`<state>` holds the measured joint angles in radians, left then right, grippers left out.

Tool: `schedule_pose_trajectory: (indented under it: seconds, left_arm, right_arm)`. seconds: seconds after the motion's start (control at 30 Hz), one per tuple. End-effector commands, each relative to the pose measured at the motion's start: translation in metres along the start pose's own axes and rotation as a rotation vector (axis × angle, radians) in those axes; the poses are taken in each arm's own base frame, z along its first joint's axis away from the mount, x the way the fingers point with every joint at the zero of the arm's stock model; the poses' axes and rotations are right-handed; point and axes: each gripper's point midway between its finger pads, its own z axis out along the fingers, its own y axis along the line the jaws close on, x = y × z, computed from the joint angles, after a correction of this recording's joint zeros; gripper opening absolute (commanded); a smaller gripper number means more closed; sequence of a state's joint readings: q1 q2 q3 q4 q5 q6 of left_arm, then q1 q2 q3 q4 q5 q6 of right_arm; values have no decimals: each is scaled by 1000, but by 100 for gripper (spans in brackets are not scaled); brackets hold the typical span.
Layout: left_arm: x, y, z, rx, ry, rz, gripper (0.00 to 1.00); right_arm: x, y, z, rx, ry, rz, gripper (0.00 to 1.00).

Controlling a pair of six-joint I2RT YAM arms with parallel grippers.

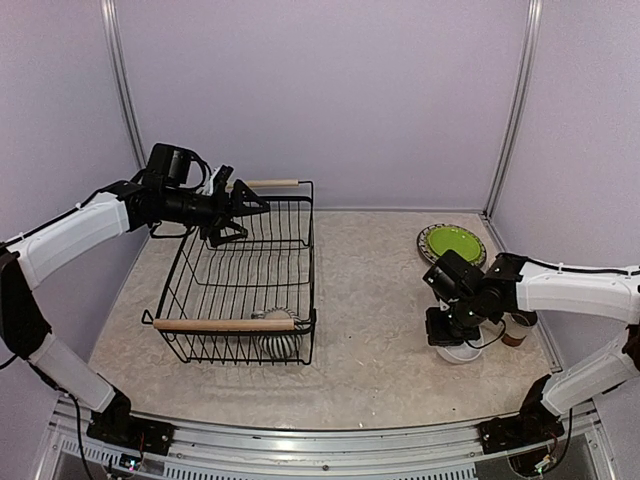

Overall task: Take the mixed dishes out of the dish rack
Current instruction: Place the bowl at the corner of the board.

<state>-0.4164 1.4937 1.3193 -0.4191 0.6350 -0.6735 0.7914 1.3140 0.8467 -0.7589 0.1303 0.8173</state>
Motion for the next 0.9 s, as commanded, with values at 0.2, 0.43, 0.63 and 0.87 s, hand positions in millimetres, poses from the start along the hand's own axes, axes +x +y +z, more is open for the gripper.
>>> schedule_pose_trajectory:
  seconds: [0.2, 0.43, 0.63, 0.87]
  left_arm:
    - [34, 24, 8, -237, 120, 42, 96]
    - [73, 37, 16, -258, 238, 19, 87]
    - [96, 52, 10, -291, 320, -49, 79]
    - [109, 66, 8, -338, 318, -145, 78]
  right_arm:
    - [4, -46, 22, 115, -41, 158, 0]
    - [6, -64, 23, 181, -58, 176, 8]
    - [1, -60, 18, 159, -74, 162, 38]
    - [-14, -51, 0, 107, -134, 154, 56]
